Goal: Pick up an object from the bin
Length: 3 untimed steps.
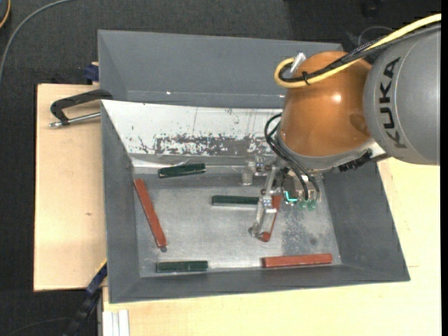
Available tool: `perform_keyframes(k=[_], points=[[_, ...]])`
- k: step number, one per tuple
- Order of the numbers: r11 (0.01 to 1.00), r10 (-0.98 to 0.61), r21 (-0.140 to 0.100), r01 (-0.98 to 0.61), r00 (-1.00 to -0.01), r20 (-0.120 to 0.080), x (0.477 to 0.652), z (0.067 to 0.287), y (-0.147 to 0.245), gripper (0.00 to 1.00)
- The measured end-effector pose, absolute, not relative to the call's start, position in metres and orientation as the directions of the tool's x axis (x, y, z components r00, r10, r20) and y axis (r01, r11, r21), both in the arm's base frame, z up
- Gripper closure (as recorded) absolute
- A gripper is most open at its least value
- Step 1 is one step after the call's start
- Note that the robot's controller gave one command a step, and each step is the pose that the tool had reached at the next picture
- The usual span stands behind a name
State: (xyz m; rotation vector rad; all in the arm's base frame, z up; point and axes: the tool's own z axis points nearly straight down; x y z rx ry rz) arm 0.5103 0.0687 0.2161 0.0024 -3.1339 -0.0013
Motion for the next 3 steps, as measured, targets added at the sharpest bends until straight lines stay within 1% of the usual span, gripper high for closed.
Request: perform_keyframes(k=[1,2,3], points=[[0.998,-0.063,0.0,-0.063,-0.998,0.005,0.559,0.066,0.056,0.0],[0.998,-0.062,0.002,-0.062,-0.998,-0.001,0.56,0.071,0.056,1.0],[0.937,-0.35,-0.002,-0.35,-0.937,-0.014,0.552,0.228,0.067,1.0]])
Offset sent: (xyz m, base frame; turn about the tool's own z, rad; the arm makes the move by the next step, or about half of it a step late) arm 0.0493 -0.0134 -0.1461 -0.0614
